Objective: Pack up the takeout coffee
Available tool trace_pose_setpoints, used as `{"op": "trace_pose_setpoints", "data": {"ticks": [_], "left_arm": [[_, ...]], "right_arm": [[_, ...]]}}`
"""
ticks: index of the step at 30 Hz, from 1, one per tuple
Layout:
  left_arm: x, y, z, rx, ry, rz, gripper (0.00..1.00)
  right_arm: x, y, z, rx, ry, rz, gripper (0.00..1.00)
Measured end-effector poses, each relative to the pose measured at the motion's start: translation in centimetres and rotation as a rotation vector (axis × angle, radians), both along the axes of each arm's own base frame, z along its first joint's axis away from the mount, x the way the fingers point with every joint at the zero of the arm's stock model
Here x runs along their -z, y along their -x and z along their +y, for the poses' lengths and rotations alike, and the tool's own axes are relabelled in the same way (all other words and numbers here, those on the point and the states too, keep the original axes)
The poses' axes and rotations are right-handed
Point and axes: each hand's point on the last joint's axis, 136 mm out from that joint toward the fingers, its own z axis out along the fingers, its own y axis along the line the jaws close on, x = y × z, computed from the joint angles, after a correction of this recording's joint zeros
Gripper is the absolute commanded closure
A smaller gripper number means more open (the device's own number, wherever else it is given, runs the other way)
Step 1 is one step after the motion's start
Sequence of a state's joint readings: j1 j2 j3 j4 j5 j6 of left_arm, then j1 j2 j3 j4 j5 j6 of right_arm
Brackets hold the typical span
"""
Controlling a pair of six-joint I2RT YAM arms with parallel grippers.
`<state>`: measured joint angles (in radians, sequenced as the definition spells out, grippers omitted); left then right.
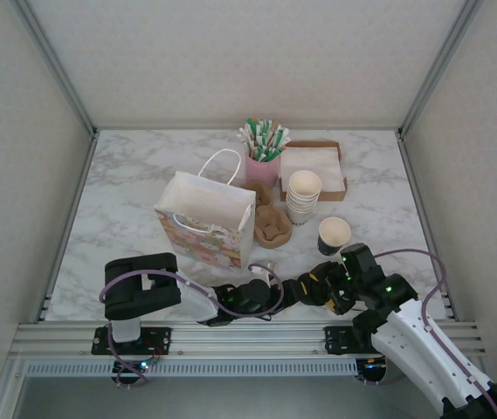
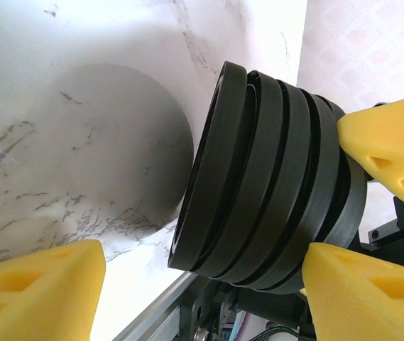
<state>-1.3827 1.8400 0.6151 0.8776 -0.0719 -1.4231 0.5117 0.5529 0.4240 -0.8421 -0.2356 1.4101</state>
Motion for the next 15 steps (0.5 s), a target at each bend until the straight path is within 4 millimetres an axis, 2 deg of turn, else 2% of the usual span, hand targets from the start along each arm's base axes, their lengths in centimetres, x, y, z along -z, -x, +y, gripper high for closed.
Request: {"op": "trace_pose_setpoints", "data": {"ticks": [15], "left_arm": [[0.18,-0.14,0.31,-0.022,-0.012,0.022,0.27]], "right_arm": [[0.0,0.0,-0.01,0.0,0.0,0.0,0.26]]}}
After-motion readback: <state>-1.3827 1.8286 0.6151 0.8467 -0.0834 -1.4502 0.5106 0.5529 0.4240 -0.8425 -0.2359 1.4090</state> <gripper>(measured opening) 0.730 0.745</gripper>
